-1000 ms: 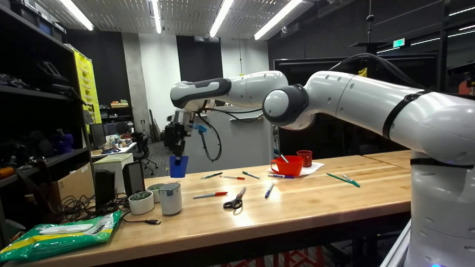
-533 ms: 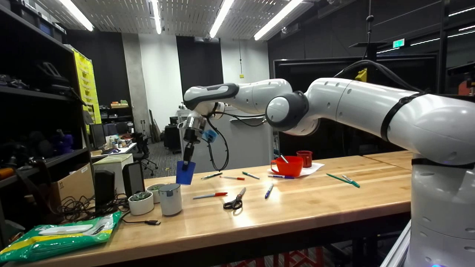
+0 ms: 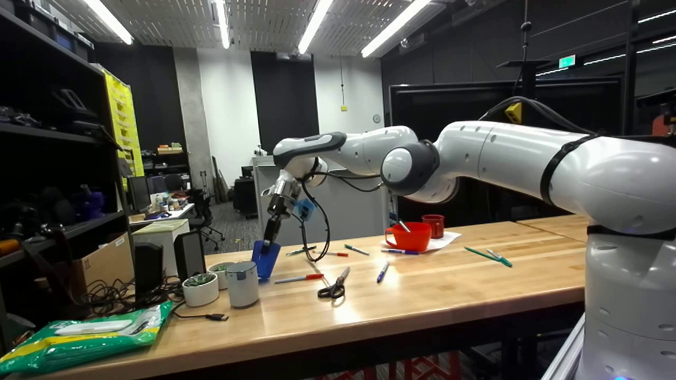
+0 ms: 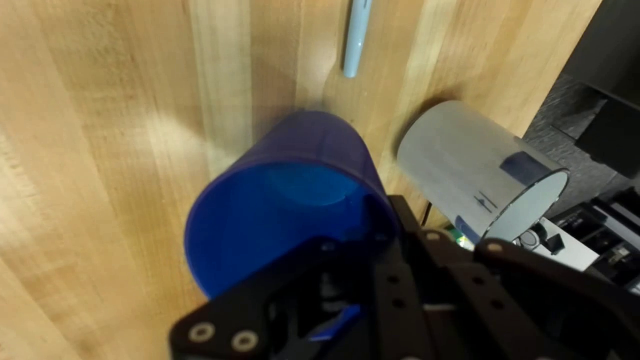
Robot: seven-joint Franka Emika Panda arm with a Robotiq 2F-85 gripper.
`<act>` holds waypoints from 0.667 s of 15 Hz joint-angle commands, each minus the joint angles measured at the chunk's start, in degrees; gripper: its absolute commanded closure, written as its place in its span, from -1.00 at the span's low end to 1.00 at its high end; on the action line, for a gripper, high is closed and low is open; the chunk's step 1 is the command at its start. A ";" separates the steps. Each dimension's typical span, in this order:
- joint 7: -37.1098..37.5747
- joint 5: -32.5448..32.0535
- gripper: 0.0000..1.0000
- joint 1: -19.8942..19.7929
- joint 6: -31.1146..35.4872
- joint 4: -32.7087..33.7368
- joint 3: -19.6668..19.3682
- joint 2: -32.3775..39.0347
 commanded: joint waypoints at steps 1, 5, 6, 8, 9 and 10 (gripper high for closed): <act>-1.07 0.81 0.40 -0.51 0.99 -1.30 0.98 0.03; -1.92 0.65 0.04 -0.27 0.45 -1.20 1.14 -0.28; -2.13 0.57 -0.08 -0.17 0.49 -1.12 1.10 -0.37; -2.44 0.40 -0.36 -0.08 0.35 -1.17 1.01 -0.66; -2.59 0.40 -0.50 -0.07 0.34 -1.17 1.04 -0.68; -2.81 0.17 -0.65 0.03 0.30 -1.18 0.87 -0.78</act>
